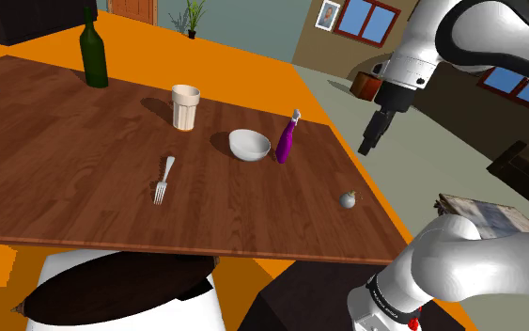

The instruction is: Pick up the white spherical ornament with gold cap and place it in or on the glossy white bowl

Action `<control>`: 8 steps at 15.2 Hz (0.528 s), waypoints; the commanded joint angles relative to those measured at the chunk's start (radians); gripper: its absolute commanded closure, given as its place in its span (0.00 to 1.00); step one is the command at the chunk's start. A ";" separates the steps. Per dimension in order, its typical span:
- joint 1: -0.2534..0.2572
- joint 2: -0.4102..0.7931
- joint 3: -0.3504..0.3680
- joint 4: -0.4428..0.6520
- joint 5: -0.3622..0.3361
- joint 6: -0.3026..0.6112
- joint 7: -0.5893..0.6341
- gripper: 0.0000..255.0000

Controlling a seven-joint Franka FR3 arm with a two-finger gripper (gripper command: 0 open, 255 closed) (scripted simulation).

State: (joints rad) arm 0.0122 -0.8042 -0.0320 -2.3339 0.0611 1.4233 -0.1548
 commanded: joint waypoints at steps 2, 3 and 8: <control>-0.004 -0.009 -0.010 -0.031 -0.018 0.022 -0.018 0.00; -0.009 -0.017 -0.020 -0.061 -0.037 0.044 -0.036 0.00; -0.039 -0.041 -0.076 -0.197 -0.136 0.163 -0.124 0.00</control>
State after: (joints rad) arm -0.0185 -0.8403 -0.0927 -2.5069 -0.0508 1.5641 -0.2574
